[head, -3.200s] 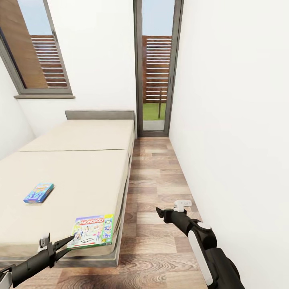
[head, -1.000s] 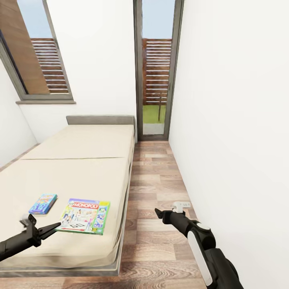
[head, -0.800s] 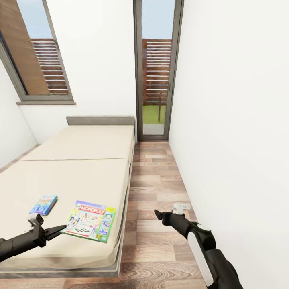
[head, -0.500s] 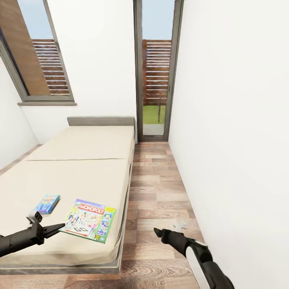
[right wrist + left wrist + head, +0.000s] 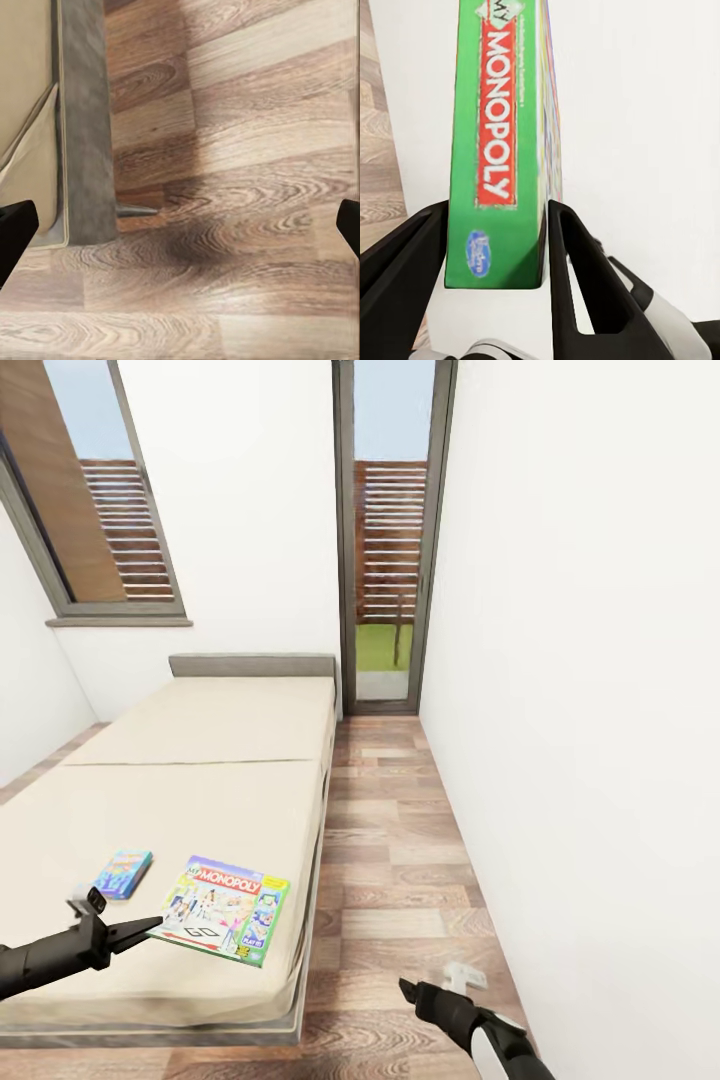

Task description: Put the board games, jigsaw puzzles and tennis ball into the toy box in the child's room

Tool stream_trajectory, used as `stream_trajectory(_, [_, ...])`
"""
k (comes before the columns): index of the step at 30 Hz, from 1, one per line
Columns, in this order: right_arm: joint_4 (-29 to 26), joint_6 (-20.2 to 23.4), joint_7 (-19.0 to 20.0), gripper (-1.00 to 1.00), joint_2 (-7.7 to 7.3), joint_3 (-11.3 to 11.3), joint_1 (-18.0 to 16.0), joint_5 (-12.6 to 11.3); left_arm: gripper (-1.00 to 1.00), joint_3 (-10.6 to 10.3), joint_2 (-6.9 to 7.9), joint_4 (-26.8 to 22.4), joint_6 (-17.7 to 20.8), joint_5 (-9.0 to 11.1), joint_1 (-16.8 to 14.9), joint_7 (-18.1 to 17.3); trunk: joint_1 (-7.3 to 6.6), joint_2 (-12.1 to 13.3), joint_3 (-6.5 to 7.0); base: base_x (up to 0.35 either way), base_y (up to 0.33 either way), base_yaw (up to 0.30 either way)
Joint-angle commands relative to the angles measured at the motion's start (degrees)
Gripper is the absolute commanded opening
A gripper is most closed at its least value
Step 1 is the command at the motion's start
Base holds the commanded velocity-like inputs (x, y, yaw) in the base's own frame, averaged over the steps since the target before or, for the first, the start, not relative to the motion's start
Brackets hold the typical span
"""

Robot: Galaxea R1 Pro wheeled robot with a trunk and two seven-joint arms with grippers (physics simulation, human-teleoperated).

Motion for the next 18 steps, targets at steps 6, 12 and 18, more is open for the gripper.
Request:
stream_trajectory(6, [0.83, -2.22, 0.03, 1.00, 0.09, -0.32, -0.02, -0.33, -1.00, -0.03, 0.00, 0.00, 0.59, -0.04, -0.01, -0.22, -1.33, 2.40, 1.03, 0.000, 0.000, 0.000])
stream_trajectory(12, [3.37, -3.01, 0.04, 1.00, -0.05, -0.62, -0.02, -0.33, -1.00, -0.03, 0.00, 0.00, 0.59, -0.10, -0.05, -0.22, -2.65, 4.80, 2.11, -0.053, 0.000, 0.019])
stream_trajectory(18, [4.68, -3.10, 0.05, 1.00, 0.00, -0.70, -0.02, -0.31, -1.00, -0.03, 0.00, 0.00, 0.59, -0.12, -0.07, -0.22, -3.96, 7.21, 3.18, -0.213, 0.000, 0.193])
